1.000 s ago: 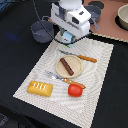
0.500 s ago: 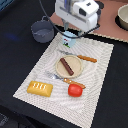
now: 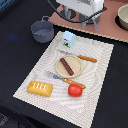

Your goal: Interact with the objects in diverse but meaningful ways.

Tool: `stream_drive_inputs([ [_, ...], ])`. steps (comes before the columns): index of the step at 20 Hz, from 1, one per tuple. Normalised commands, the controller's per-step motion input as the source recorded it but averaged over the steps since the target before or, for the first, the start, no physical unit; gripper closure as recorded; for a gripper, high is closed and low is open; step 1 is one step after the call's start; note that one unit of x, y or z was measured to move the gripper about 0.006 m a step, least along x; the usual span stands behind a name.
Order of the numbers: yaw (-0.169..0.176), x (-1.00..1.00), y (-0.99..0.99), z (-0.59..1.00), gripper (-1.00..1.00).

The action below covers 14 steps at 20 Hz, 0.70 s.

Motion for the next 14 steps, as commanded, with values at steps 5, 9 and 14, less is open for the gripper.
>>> stream_drive_inputs([
  [5, -0.105, 0.14, -0.59, 0.17, -1.00],
  [9, -0.160, 0.18, -0.47, 0.06, -1.00],
  [14, -0.258, 0.14, -0.23, -0.01, -1.00],
])
